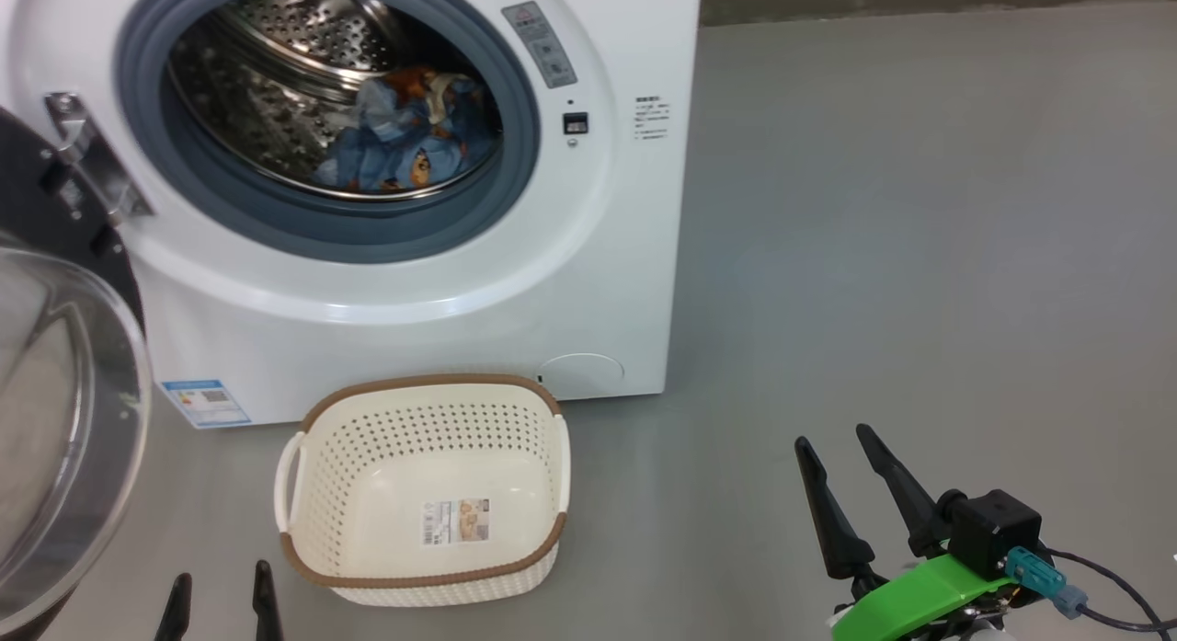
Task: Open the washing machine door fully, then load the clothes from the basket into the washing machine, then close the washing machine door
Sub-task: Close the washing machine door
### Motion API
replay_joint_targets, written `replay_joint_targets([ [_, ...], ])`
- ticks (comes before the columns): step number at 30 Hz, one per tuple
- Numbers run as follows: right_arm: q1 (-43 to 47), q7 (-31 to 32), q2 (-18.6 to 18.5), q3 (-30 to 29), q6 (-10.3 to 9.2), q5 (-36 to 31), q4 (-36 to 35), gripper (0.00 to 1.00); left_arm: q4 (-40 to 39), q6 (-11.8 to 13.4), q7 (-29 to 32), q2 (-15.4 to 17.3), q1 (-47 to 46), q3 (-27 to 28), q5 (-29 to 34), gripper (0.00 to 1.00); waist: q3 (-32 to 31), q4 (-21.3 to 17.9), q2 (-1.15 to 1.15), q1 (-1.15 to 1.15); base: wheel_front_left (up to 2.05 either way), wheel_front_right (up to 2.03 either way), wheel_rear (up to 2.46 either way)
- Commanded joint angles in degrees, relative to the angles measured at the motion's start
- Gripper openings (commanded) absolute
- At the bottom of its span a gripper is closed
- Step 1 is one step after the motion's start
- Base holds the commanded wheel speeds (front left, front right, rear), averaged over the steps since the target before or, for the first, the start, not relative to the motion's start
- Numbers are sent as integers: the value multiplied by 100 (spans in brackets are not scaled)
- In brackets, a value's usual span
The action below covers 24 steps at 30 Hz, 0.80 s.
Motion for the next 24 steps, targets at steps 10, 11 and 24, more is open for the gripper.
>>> replay_joint_targets([
  [10,55,-69,24,150,36,174,-144,100,-31,66,-29,16,-148,315,15,100,-158,776,0,0,0,0,0],
  [11,58,-69,24,155,36,182,-146,100,-35,65,-29,16,-143,354,23,100,-160,858,0,0,0,0,0],
  [24,23,-69,24,171,36,154,-177,100,-131,210,-29,16,-80,314,-39,100,-91,1895,0,0,0,0,0],
])
